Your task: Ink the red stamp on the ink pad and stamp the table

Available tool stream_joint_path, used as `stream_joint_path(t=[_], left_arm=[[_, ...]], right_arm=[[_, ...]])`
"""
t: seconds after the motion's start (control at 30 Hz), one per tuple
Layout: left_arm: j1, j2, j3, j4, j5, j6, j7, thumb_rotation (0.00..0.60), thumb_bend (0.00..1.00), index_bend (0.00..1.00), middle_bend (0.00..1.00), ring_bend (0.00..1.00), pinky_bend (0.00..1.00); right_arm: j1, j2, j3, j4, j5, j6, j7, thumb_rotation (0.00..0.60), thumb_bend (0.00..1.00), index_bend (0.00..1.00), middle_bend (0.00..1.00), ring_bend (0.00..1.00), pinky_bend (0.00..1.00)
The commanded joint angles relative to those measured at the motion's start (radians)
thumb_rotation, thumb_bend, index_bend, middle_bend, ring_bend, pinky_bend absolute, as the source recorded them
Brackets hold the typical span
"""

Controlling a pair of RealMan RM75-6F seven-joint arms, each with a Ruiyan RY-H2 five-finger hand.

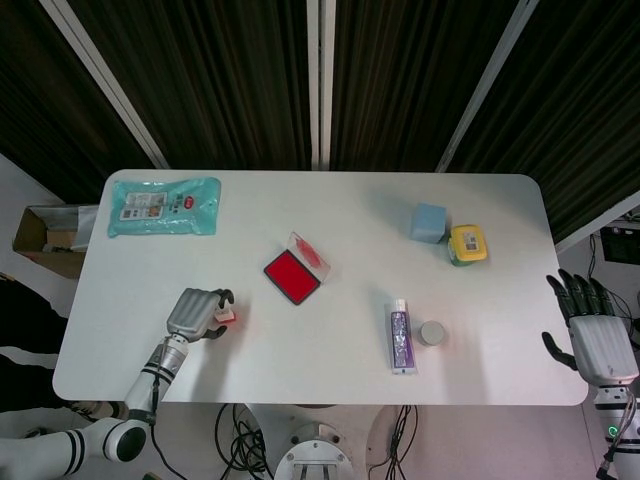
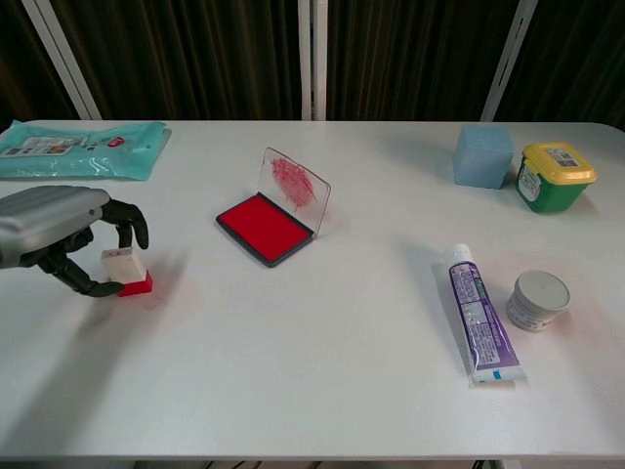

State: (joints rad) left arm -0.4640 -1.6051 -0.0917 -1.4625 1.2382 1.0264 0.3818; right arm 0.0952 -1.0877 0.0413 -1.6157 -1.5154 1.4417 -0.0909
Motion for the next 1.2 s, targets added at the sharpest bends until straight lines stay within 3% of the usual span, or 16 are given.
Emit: stream_joint_path(t=[0.03, 0.3, 1.2], left_arm=[[-0.005, -0.004, 0.003, 0.008, 0.004, 0.001, -0.005, 0.6, 0.22, 0.41, 0.48, 0.96, 1.0], [-0.019, -0.023, 0.004, 0.032, -0.003, 0.001, -0.006, 0.6, 0.3, 0.48, 0.53, 0.97, 1.0], [-0.038, -0.001, 0.028, 0.025, -0.028, -0.006, 0.014, 0.6, 0.31, 0.5, 0.58, 0.97, 1.0]], right_arm=[[0.001, -0.001, 0.0, 0.003, 0.0, -0.001, 0.004, 0.6, 0.23, 0.0, 0.0, 0.0, 0.0], [0.001, -0.002, 0.0, 0.014, 0.007, -0.008, 0.013, 0.6, 0.23, 0.0, 0.0, 0.0, 0.0], [0.011, -0.005, 0.0, 0.014, 0.022, -0.033, 0.003, 0.6, 0.23, 0.0, 0.0, 0.0, 0.0]])
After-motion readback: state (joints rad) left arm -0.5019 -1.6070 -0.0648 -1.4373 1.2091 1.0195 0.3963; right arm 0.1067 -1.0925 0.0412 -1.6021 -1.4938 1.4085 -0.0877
